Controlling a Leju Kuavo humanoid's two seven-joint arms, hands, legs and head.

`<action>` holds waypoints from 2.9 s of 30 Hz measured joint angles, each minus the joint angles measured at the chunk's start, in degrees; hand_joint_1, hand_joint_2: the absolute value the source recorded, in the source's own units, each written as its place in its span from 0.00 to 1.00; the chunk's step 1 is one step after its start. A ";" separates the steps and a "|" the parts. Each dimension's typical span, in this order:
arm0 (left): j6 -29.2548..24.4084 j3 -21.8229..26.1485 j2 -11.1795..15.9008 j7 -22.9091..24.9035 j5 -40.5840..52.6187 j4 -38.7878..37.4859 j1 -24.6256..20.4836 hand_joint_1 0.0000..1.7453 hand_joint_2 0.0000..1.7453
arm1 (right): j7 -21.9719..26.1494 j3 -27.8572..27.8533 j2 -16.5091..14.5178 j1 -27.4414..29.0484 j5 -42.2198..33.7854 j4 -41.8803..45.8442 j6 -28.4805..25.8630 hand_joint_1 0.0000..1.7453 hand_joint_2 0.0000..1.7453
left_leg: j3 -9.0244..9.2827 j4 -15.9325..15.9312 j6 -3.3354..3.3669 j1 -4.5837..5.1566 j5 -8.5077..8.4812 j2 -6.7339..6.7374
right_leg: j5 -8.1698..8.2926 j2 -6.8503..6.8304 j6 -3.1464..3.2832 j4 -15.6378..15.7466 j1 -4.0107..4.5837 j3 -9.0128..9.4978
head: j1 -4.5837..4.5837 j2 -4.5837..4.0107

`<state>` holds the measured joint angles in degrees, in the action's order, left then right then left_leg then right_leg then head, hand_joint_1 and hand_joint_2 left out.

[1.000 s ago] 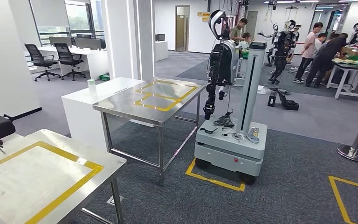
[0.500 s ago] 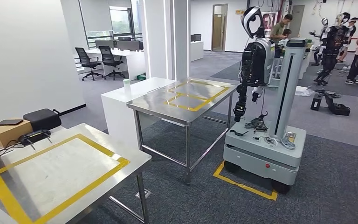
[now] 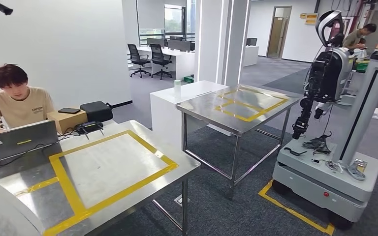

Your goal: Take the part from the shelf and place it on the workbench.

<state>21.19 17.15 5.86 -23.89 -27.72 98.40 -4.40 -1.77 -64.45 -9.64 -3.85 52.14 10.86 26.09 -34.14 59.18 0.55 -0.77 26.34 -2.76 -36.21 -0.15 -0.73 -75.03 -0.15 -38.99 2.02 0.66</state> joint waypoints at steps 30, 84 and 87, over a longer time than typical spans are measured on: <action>-1.34 7.21 0.17 -0.15 -1.35 9.03 11.63 1.00 1.00 | -1.17 0.01 1.07 -0.06 3.37 0.00 0.00 0.00 1.00 | 1.22 0.08 -1.37 0.05 1.25 2.77 | 8.16 -1.03 1.80 16.57 0.39 7.12 | 0.16 0.00; -1.02 1.86 1.23 -1.17 -1.83 0.80 3.26 1.00 1.00 | -0.95 -2.33 -0.71 0.47 -0.53 -0.03 -0.01 0.00 1.00 | 11.93 -0.18 -1.08 0.47 9.36 1.40 | 12.28 0.49 2.16 14.81 1.24 0.26 | -0.02 -0.04; -1.00 1.62 1.37 -1.25 -1.68 0.35 2.61 1.00 1.00 | -0.95 -2.66 -0.69 0.23 -0.66 -0.02 -0.01 0.00 1.00 | 7.19 7.87 -1.92 0.20 7.74 2.00 | 10.59 0.61 3.05 15.41 0.91 3.00 | 0.01 -0.03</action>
<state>20.19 18.77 7.23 -25.13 -29.40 98.75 -1.79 -2.72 -67.10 -10.33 -3.63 51.48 10.84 26.08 -26.96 67.04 -1.37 -0.56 34.08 -0.75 -25.62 0.46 2.33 -59.61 0.77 -35.99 2.03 0.63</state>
